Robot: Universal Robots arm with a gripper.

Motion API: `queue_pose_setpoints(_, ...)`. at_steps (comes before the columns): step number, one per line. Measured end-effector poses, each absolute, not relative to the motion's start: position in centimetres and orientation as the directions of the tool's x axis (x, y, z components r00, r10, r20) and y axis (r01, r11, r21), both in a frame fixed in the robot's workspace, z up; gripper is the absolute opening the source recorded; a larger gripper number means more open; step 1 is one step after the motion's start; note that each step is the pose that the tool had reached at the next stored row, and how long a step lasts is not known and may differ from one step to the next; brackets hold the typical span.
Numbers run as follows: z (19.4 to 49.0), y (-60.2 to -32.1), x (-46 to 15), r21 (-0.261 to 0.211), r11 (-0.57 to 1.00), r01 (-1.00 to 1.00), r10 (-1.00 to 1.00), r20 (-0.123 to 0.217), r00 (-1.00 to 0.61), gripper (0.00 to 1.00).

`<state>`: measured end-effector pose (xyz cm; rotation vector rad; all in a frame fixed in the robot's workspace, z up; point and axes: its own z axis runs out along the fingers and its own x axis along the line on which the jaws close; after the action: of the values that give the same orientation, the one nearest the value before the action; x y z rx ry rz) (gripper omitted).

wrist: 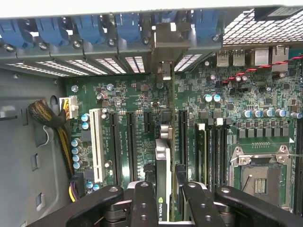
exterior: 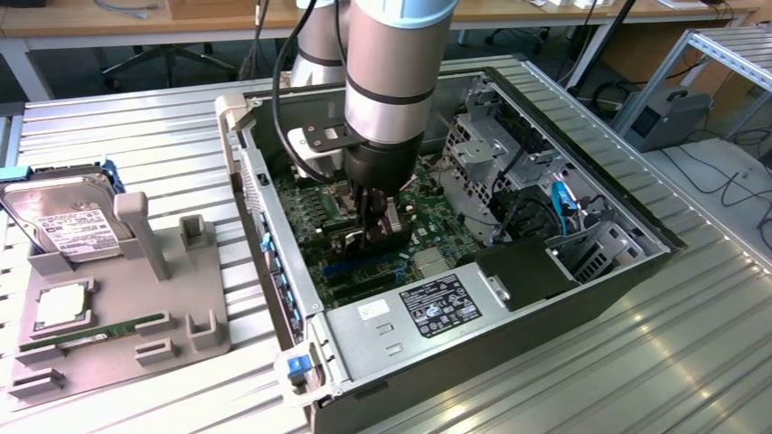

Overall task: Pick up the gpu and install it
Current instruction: 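Press down on the gpu until it lock into place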

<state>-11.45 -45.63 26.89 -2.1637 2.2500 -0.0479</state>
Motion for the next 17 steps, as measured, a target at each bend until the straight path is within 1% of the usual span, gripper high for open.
queue_pose_setpoints(8,26.8,-45.54,-11.44,-0.036,0.017,-0.999,-1.0,0.008,-0.017,0.26)
queue_pose_setpoints(17,26.64,-45.28,-11.45,-0.036,0.007,-0.999,-1.0,0.018,-0.007,0.26)
